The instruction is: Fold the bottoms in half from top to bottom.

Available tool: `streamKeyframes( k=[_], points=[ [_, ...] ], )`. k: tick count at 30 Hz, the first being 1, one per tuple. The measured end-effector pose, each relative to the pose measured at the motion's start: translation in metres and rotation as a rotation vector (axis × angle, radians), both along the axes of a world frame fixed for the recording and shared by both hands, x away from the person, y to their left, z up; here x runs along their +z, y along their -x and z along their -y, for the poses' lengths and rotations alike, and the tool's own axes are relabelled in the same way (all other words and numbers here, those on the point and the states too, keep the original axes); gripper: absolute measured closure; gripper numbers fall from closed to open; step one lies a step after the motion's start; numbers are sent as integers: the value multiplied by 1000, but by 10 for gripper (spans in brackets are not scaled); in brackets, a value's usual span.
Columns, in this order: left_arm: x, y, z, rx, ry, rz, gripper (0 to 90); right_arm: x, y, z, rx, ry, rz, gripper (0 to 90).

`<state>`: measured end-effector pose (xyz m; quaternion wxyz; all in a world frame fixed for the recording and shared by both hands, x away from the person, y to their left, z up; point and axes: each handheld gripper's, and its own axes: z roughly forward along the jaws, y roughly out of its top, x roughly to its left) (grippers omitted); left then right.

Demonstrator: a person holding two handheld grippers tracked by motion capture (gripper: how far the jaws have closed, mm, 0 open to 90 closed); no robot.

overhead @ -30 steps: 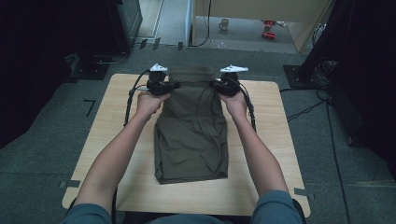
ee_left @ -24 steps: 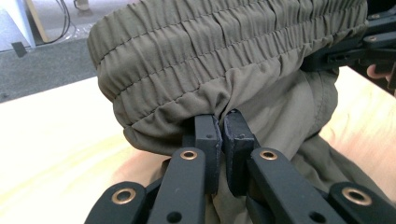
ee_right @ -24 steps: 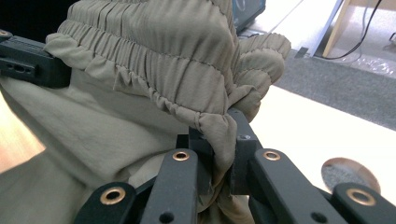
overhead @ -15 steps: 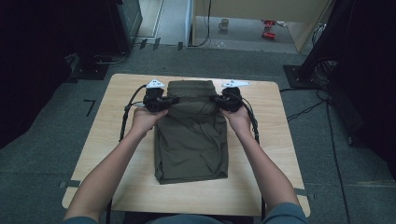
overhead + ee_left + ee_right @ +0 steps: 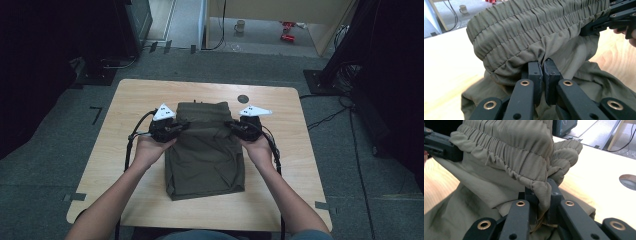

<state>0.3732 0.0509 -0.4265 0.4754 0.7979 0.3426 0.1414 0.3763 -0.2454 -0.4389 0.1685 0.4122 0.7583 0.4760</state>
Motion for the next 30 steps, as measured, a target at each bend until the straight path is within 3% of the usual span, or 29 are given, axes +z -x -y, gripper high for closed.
streamKeyframes(
  k=[5, 8, 11, 14, 17, 20, 26, 30],
  points=[
    [-11, 15, -3, 4, -7, -7, 879, -10, 15, -4, 11, 15, -6, 828],
    [-20, 26, -2, 0, -38, -8, 879, -19, 23, -5, 14, 16, -18, 827],
    [-28, 32, -2, -9, -63, -30, 878, -28, 29, -6, 19, 24, -39, 827],
    [-37, 35, -4, -3, -62, -56, 878, -36, 35, -7, 28, 27, -53, 827],
    [-47, 35, -4, -6, -86, -84, 878, -43, 38, -11, 37, 55, -58, 826],
    [-54, 32, -6, 0, -70, -122, 878, -49, 38, -12, 37, 63, -65, 825],
    [-63, 28, -5, -6, -79, -157, 877, -60, 38, -12, 39, 83, -78, 823],
    [-70, 22, -4, -6, -66, -202, 877, -65, 34, -10, 31, 70, -97, 822]
  ],
)
